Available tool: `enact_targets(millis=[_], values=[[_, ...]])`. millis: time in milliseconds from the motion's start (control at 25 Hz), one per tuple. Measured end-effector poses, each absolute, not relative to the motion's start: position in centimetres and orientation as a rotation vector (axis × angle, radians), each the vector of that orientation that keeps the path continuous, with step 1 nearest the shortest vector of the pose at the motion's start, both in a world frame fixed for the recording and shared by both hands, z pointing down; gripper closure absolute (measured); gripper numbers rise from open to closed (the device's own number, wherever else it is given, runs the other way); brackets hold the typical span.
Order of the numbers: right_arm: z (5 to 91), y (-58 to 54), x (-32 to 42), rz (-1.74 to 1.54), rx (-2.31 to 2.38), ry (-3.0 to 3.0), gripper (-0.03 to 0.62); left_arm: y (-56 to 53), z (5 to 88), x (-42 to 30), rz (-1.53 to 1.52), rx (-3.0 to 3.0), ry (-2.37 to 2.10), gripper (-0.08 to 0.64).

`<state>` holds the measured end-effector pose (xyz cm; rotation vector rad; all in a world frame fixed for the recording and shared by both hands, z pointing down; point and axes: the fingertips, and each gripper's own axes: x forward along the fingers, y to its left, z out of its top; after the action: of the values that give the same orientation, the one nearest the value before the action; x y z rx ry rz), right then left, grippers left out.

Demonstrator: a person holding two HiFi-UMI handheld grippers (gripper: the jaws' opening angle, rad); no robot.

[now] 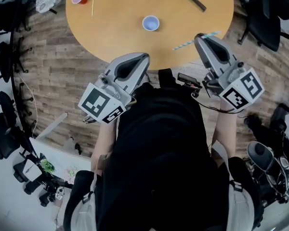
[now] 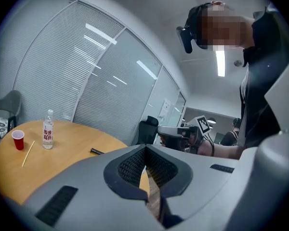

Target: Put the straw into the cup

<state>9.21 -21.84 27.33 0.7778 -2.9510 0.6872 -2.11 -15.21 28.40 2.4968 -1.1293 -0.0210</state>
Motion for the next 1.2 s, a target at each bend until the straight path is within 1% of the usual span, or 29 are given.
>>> enact_targets(millis=[360, 560, 840, 1200], values=[[29.2, -23.4, 8.7, 0.731, 0.617, -2.975, 0.561, -15.9, 28.9, -0.5, -0.021, 2.43, -1.232, 0.549], [30.3, -27.9, 7.1, 0.773, 0.525, -2.96, 0.561, -19.3, 29.0, 0.1, -0.012, 2.373, -1.277, 0.549], [31.9, -30.0, 3.5, 0.773, 0.387, -2.935, 0.561, -19.1, 29.1, 0.1, -0.01, 2.314, -1.35, 0.549], [36.8, -33.4, 0.1, 0.797, 0.345, -2.852, 0.561, -20.3, 30.1, 0.7, -0.003, 2.265, -1.387, 0.549]])
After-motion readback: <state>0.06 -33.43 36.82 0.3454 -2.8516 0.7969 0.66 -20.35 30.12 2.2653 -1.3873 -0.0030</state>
